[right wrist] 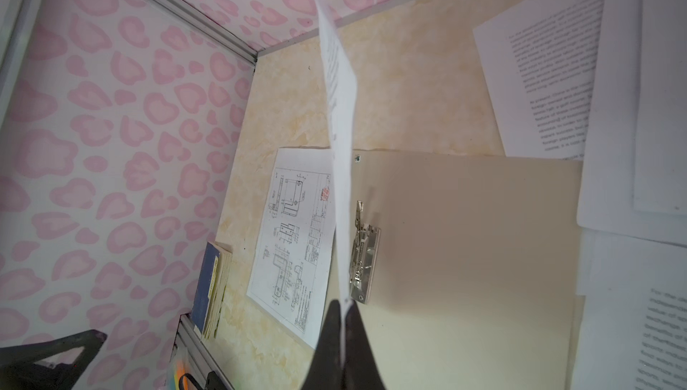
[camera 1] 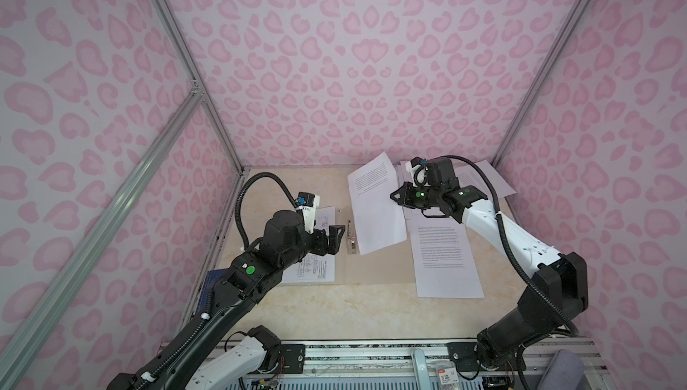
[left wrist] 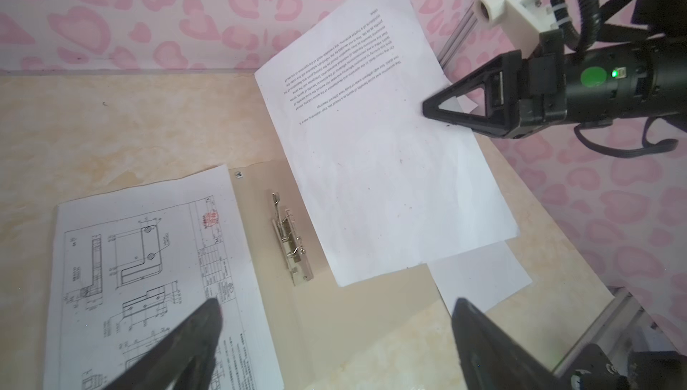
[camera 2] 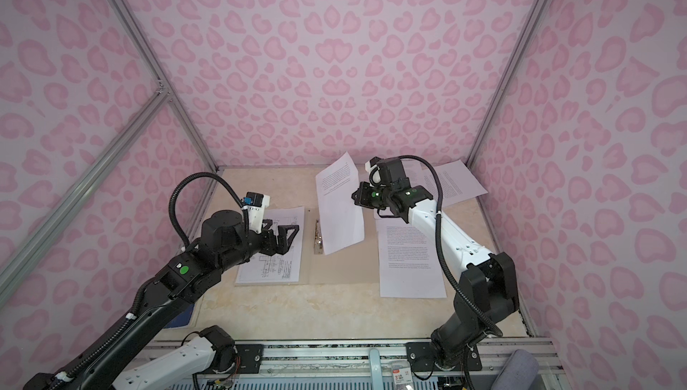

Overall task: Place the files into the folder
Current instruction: 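Raise the text sheet and carry it over the folder with right gripper, then lower the text sheet onto the folder beside the metal clip with right gripper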

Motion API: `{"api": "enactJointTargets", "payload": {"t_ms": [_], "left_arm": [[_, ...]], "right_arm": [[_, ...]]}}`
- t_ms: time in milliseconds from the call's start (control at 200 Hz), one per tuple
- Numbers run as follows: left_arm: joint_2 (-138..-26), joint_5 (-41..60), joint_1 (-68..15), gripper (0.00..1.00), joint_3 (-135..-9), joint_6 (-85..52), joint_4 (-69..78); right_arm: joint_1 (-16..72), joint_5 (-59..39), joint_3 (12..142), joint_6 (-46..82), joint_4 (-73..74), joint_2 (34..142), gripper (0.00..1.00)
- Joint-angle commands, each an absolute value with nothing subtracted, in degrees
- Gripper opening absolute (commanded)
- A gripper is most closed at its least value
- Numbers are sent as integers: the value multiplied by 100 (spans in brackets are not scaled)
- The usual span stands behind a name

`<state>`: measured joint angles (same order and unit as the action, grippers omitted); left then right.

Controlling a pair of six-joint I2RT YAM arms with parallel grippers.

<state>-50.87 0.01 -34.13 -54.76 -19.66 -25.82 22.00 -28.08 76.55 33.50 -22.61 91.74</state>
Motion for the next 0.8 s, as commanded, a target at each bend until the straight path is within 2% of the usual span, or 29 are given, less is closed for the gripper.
{"api": "enactJointTargets", "payload": {"t_ms": [0, 150, 320, 575, 795], "left_arm": [[-5087, -204, -3375, 98, -5445, -1934, -2651], [-5288, -95, -3364, 98, -5502, -2017, -2672], [-5335, -61, -3357, 98, -5455, -2065, -2722], [-5244, -81, -3327, 98, -5265, -2166, -2766], [-5261, -62, -3313, 98, -5218, -2206, -2746]], "right_arm": [[1968, -2912, 7096, 3169, -1806, 9260, 0], [1951, -2574, 6604, 2718, -1361, 9716, 0], [1954, -2585, 6204, 3031, -664, 10201, 0], [1938, -2966, 5939, 3524, -244, 10301, 0], [1999, -2915, 5902, 3621, -321, 10270, 0]]}}
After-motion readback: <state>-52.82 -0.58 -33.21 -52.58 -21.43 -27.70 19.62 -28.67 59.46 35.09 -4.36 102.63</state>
